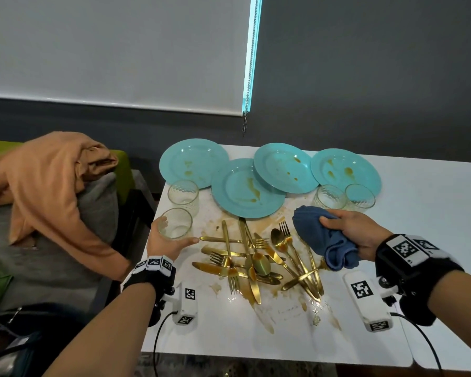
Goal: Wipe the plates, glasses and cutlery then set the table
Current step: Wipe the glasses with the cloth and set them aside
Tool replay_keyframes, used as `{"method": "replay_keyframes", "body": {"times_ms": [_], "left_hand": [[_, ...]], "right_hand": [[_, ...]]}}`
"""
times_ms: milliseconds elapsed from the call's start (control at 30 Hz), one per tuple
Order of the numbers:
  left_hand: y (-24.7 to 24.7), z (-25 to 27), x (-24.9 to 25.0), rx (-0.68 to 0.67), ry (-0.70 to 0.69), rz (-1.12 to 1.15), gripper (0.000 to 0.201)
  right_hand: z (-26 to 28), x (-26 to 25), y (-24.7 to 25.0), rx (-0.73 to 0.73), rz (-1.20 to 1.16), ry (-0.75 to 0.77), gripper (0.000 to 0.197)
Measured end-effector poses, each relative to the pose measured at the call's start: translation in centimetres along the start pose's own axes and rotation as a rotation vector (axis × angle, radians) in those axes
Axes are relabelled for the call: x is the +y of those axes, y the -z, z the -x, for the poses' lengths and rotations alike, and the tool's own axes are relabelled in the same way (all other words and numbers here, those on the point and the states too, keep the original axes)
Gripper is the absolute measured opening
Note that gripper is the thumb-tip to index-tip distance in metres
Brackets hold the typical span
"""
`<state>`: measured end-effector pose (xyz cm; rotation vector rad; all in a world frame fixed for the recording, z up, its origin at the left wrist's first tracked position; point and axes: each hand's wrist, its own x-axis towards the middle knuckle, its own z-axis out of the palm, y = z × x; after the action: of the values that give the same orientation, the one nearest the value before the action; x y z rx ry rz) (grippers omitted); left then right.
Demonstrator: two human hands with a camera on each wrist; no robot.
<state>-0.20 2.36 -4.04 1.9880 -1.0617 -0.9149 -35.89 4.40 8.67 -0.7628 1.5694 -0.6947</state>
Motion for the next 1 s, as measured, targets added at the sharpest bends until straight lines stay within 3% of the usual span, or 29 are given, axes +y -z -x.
{"method": "replay_keyframes", "body": {"times_ms": [167, 267, 333, 433, 533, 667, 767, 833, 933, 1000], "left_hand": [[0.6, 0.4, 0.1, -0.024, 0.017, -0.206, 0.127], [0.6, 1.5, 0.9, 0.131, -0.015, -0.217, 0.136], [0.5, 2.1, 2.1, 0.208, -0.116, -0.138, 0.134], [-0.8, 2.9, 5.1, 0.22, -0.331, -0.128, 0.125], [-4.2, 4.5, 9.2, 0.156, -0.534, -0.093, 0.106], [-11.5, 7.3, 13.3, -0.117, -0.628, -0.07, 0.078], [-17.1, 9.2, 15.2, -0.369, -0.491, -0.089, 0.09], [-20.4, 9.5, 15.7, -0.458, -0.345, -0.099, 0.105], [-24.2, 9.0, 16.4, -0.469, -0.185, -0.102, 0.124], [-26.1, 8.5, 16.7, -0.447, -0.118, -0.09, 0.125]], "right_hand": [[0.0, 0.2, 0.4, -0.011, 0.013, -0.016, 0.022], [0.0, 0.2, 0.8, -0.013, 0.018, -0.022, 0.023], [0.0, 0.2, 1.3, -0.008, 0.014, -0.029, 0.024], [0.1, 0.2, 2.4, 0.007, -0.016, -0.056, 0.026], [0.3, 0.1, 4.2, 0.011, -0.047, -0.1, 0.028], [0.3, 0.1, 8.1, 0.066, 0.023, -0.144, 0.03], [0.3, -0.3, 11.7, 0.07, 0.048, -0.173, 0.027], [0.0, -0.6, 14.4, 0.066, 0.037, -0.172, 0.026], [-0.8, -1.1, 17.7, 0.036, -0.019, -0.17, 0.018], [-1.6, -1.2, 19.4, 0.018, -0.059, -0.181, 0.016]]}}
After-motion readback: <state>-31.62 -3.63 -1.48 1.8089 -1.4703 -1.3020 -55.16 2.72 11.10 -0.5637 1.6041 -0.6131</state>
